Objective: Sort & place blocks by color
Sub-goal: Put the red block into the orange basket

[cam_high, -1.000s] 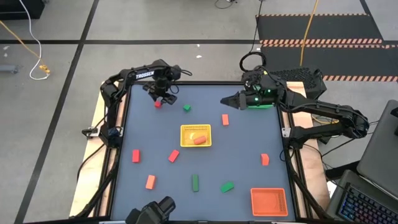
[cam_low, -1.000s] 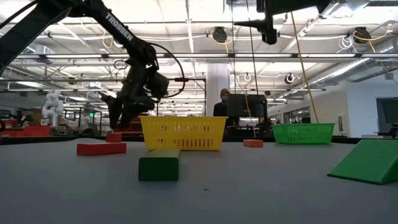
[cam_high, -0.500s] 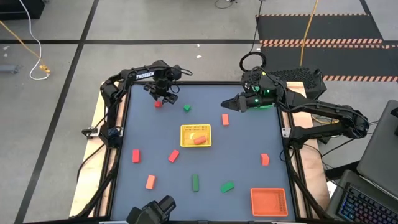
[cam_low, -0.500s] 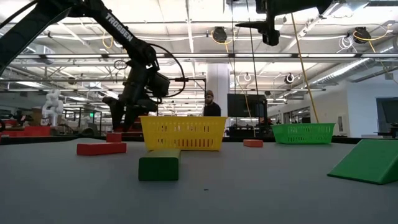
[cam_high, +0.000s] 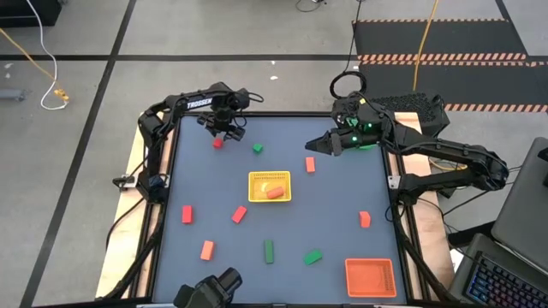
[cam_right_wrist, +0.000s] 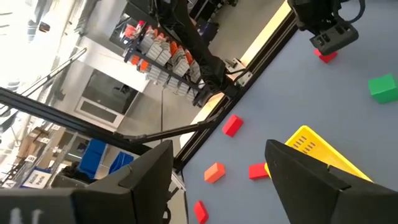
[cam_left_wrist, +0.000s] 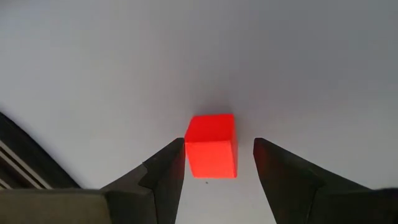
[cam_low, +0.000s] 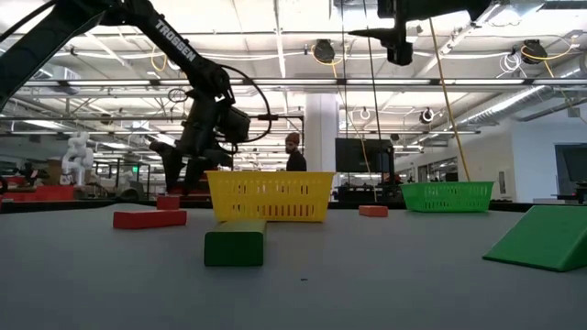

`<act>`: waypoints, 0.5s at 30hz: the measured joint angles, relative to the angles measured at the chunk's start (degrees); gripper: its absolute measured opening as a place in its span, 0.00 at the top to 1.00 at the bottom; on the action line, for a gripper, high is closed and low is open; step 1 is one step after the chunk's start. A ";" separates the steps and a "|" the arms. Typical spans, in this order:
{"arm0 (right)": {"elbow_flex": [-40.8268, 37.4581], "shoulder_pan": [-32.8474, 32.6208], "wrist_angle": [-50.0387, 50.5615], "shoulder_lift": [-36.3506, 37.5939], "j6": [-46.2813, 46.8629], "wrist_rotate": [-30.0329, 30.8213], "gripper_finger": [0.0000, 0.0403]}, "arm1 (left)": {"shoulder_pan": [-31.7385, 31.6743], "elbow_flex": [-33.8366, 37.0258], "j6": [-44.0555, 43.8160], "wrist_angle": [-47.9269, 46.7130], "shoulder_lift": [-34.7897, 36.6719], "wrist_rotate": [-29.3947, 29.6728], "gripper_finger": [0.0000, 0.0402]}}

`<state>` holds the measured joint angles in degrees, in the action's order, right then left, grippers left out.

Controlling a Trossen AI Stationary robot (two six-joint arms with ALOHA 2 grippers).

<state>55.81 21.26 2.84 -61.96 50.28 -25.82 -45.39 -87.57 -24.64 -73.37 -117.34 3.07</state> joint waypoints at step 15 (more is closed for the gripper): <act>0.00 0.58 4.31 2.80 -4.47 -0.02 0.38 | -0.28 0.00 -4.25 -0.63 0.00 -1.98 0.44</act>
<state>55.81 21.84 7.15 -59.15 45.81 -25.85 -45.67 -87.57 -28.89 -73.99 -117.33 1.09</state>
